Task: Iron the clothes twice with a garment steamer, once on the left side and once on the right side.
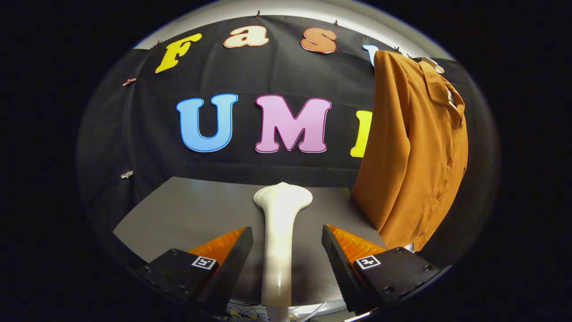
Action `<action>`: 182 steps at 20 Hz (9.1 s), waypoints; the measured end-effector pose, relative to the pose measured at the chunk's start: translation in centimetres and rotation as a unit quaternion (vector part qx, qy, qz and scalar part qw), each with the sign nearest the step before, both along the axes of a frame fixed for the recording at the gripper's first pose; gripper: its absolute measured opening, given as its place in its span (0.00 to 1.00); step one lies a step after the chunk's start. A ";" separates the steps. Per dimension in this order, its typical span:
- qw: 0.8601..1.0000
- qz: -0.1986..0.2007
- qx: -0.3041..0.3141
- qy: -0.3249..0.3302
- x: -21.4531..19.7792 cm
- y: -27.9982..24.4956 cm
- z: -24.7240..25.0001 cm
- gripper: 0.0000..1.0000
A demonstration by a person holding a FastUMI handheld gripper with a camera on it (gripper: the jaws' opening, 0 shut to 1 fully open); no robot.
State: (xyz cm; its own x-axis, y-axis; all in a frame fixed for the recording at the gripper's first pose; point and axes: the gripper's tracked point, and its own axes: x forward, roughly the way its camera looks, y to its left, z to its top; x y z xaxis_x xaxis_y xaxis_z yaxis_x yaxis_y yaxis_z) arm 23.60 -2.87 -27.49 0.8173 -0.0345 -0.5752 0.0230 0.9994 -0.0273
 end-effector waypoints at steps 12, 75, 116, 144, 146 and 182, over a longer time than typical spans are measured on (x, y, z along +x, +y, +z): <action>0.996 -0.001 -0.009 0.089 1.8 0.6 -5.3 0.86; 0.993 -0.096 0.068 0.022 -1.1 -28.0 -3.0 0.37; 0.972 -0.201 0.086 -0.085 0.0 -44.2 6.7 0.37; 0.945 -0.266 0.140 0.133 -7.4 -44.4 -14.4 0.37; 0.940 -0.273 0.140 0.148 -8.4 -44.4 -15.2 0.37; 0.990 -0.040 0.082 -0.104 -19.5 -0.2 15.3 0.37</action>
